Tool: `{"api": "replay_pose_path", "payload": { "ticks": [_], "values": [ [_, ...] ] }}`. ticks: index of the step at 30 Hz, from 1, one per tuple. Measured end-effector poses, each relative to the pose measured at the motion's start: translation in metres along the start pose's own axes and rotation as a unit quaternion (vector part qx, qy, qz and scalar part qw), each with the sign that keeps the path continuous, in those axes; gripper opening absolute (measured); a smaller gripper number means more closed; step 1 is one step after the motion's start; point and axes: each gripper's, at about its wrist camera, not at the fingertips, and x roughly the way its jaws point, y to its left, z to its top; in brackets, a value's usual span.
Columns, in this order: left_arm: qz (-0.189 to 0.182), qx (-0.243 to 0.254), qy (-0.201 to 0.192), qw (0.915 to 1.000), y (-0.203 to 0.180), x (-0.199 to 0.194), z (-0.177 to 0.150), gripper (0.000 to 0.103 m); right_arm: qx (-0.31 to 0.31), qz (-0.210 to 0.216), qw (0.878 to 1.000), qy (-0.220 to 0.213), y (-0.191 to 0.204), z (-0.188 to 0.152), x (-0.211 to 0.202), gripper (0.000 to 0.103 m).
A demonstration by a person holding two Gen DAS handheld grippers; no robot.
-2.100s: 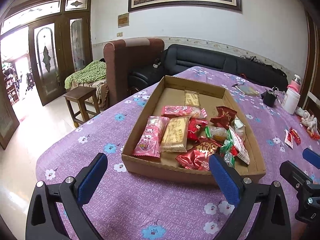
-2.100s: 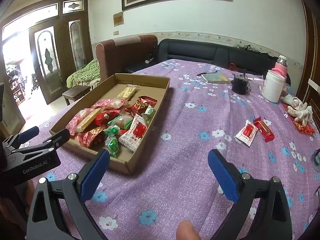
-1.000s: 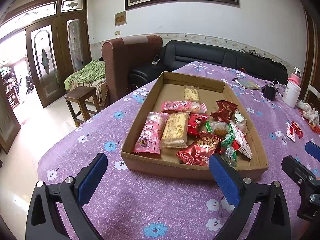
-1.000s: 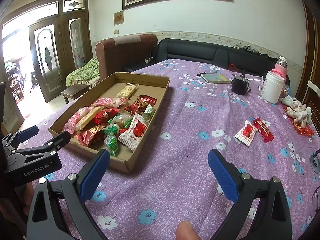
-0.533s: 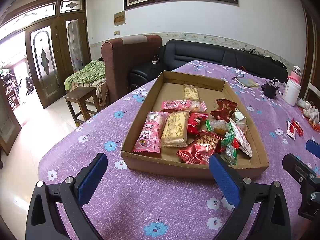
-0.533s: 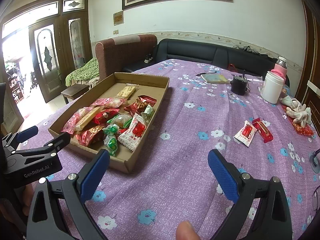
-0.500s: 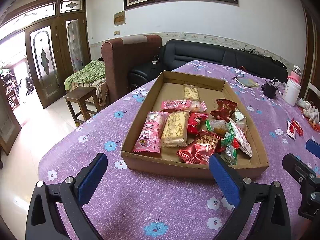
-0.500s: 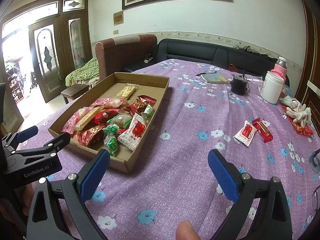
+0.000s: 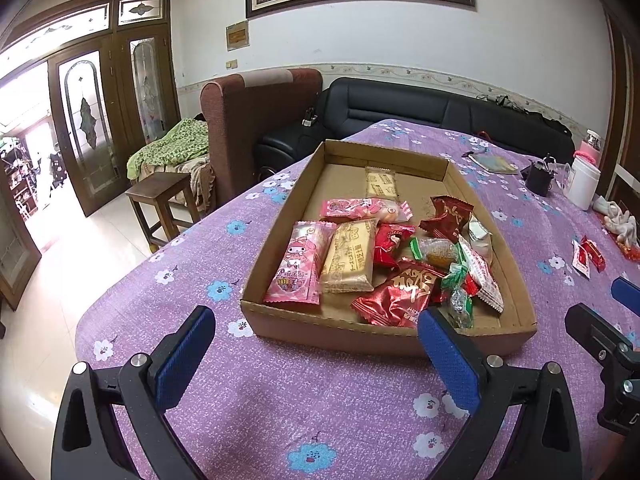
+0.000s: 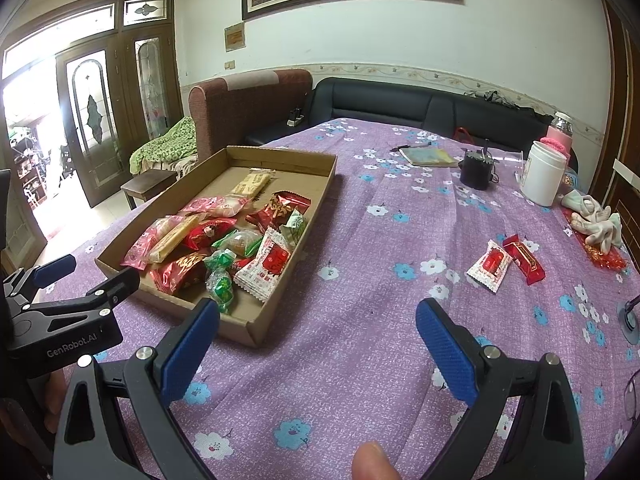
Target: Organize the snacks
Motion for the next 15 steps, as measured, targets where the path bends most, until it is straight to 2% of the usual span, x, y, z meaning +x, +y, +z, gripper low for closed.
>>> {"api": "replay_pose_path", "payload": {
  "ticks": [15],
  "values": [
    [0.003,0.006,-0.004,1.0000,-0.0008,-0.0026,-0.0007,0.102,0.000,0.000,1.000,0.000,-0.0017,0.0004,-0.0007,0.099]
  ]
}}
